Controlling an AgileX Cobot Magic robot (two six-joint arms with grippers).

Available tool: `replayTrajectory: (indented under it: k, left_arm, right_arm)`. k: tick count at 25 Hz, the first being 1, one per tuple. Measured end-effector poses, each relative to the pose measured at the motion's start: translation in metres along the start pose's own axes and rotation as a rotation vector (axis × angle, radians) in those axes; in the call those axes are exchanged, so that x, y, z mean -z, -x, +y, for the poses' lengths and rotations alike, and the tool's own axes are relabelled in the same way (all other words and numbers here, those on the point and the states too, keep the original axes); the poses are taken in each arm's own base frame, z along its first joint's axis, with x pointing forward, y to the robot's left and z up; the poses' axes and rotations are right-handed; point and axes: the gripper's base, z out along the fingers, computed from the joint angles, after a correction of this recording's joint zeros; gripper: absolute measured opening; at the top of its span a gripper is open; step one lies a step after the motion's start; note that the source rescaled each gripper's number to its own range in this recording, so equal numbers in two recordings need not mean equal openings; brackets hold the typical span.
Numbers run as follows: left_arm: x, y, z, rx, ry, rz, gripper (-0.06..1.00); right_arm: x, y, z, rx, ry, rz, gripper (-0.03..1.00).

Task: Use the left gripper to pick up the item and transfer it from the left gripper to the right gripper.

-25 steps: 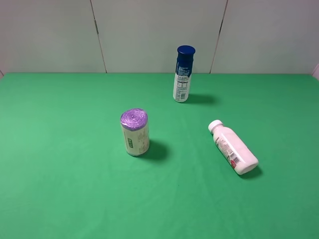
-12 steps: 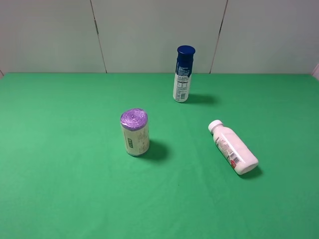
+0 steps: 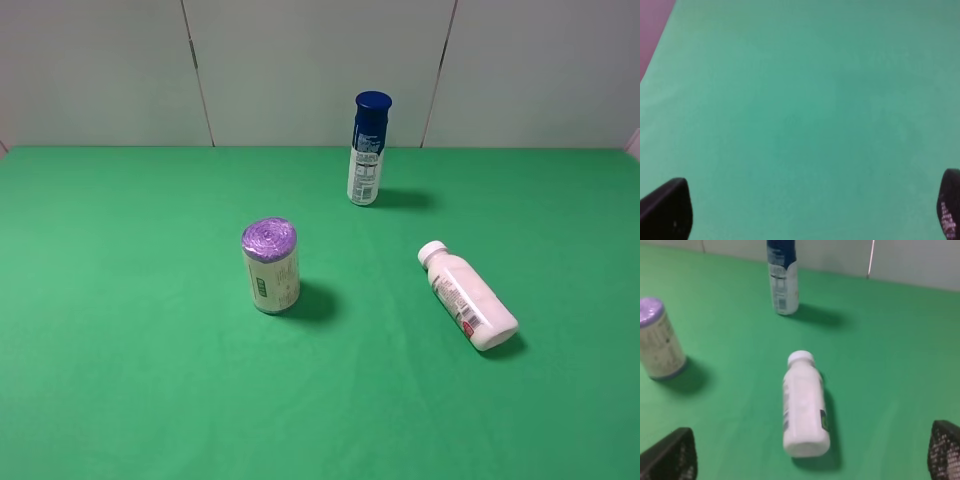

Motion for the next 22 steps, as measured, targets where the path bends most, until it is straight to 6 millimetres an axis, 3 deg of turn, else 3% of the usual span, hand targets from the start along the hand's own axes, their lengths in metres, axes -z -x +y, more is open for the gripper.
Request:
replayTrajectory:
  k: [17, 22]
  left_arm:
    - [0.0, 0.0, 0.0, 0.0, 0.0, 0.0, 0.96]
    - [0.0, 0.0001, 0.0, 0.0, 0.0, -0.001, 0.96]
  right_arm:
    - [-0.0003, -0.0001, -0.0003, -0.003, -0.007, 0.0, 1.0]
    - [-0.0006, 0.0, 0.0002, -0.059, -0.124, -0.005, 1.0]
